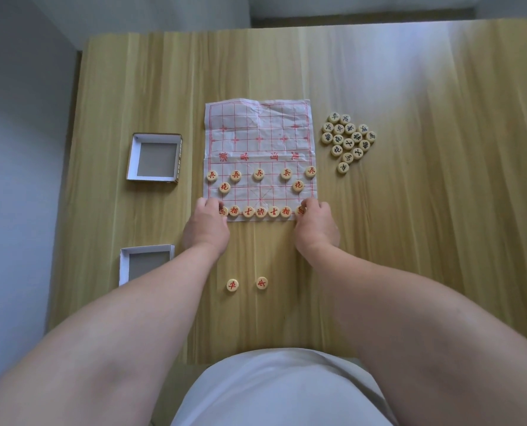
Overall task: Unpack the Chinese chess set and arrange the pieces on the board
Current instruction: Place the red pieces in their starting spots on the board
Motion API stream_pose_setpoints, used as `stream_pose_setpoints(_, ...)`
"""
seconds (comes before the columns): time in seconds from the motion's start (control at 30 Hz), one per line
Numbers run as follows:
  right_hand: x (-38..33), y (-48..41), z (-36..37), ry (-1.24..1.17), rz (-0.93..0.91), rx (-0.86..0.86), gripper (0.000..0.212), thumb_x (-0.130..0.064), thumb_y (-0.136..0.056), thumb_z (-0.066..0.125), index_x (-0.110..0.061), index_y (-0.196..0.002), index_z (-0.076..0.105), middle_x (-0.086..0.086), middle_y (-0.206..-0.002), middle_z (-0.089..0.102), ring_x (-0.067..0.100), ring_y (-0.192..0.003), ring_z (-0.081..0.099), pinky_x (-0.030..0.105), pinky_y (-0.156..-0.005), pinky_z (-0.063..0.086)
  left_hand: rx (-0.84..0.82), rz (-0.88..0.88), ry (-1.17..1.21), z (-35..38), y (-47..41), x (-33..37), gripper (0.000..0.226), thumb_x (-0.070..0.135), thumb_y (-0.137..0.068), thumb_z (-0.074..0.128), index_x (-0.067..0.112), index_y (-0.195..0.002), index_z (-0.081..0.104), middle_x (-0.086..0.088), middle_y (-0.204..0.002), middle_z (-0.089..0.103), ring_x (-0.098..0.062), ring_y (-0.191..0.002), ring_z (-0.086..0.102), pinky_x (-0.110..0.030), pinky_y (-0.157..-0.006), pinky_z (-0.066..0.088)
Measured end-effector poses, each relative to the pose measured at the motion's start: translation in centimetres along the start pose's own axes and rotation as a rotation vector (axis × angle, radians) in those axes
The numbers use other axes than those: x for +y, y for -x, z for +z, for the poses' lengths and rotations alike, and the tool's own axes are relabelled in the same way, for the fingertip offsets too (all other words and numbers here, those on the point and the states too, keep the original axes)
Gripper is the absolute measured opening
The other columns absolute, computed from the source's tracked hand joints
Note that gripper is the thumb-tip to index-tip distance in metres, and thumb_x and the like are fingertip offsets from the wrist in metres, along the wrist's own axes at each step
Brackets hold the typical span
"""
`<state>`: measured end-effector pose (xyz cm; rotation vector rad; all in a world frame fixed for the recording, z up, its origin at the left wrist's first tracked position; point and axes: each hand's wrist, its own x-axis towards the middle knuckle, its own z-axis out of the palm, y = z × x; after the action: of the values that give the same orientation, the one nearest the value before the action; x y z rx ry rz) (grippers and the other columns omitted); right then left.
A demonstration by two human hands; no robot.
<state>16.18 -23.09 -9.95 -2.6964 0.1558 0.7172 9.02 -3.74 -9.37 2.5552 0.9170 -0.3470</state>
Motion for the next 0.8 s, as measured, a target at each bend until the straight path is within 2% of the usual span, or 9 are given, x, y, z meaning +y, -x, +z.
stream_pose_setpoints(0.17, 0.0, -0.2, 0.2, 0.035, -0.021, -0.021, 0.029, -0.020, -0.102, 0.049, -0.028, -0.129, 0.049, 0.002, -0.125, 0.048, 0.027, -0.098, 0.056, 0.042, -0.081, 0.055, -0.001, -0.008, 0.014, 0.1, -0.3, -0.1, 0.026, 0.024, -0.097, 0.060, 0.019, -0.122, 0.054, -0.001, -0.125, 0.049, -0.018, -0.087, 0.048, -0.032, -0.070, 0.041)
stream_pose_setpoints(0.3, -0.1, 0.6, -0.2, -0.001, -0.011, 0.003, 0.040, -0.016, -0.101, 0.050, -0.028, -0.138, 0.042, 0.003, -0.128, 0.048, 0.027, -0.098, 0.059, 0.045, -0.081, 0.056, 0.004, 0.005, 0.045, -0.3, 0.1, -0.1, 0.036, 0.026, -0.094, 0.064, 0.019, -0.127, 0.050, -0.002, -0.128, 0.048, -0.024, -0.098, 0.058, -0.031, -0.072, 0.043)
stream_pose_setpoints(0.43, -0.1, 2.9, 0.0, -0.015, -0.061, -0.005, 0.031, -0.026, -0.101, 0.050, -0.025, -0.131, 0.044, 0.001, -0.130, 0.048, 0.026, -0.100, 0.059, 0.043, -0.081, 0.054, -0.002, 0.013, 0.052, -0.2, 1.4, -0.9, 0.032, 0.025, -0.092, 0.063, 0.020, -0.121, 0.050, -0.002, -0.126, 0.047, -0.026, -0.093, 0.058, -0.033, -0.073, 0.044)
stream_pose_setpoints(0.6, 0.4, 6.7, 1.4, 0.036, -0.236, -0.172, 0.037, -0.036, -0.097, 0.051, -0.027, -0.132, 0.047, -0.005, -0.132, 0.046, 0.020, -0.090, 0.058, 0.036, -0.068, 0.050, -0.153, 0.187, -0.002, 0.4, 4.2, -2.6, 0.016, 0.031, -0.088, 0.058, 0.025, -0.102, 0.052, 0.006, -0.107, 0.051, -0.018, -0.087, 0.057, -0.032, -0.070, 0.048)
stream_pose_setpoints(0.67, 0.7, 8.3, 2.1, 0.096, -0.323, -0.247, 0.042, -0.037, -0.092, 0.055, -0.030, -0.133, 0.046, -0.005, -0.130, 0.044, 0.020, -0.089, 0.058, 0.035, -0.066, 0.051, -0.216, 0.279, -0.063, 0.5, 5.8, -3.5, 0.022, 0.036, -0.084, 0.059, 0.026, -0.103, 0.053, 0.008, -0.102, 0.049, -0.017, -0.089, 0.057, -0.032, -0.071, 0.049)
stream_pose_setpoints(0.8, 1.2, 10.8, 3.6, 0.290, -0.482, -0.328, 0.049, -0.025, -0.089, 0.061, -0.031, -0.136, 0.045, 0.000, -0.129, 0.042, 0.022, -0.092, 0.057, 0.035, -0.064, 0.052, -0.274, 0.460, -0.181, 1.0, 8.4, -5.3, 0.036, 0.042, -0.081, 0.061, 0.029, -0.113, 0.052, 0.009, -0.110, 0.047, -0.014, -0.099, 0.054, -0.032, -0.077, 0.051)
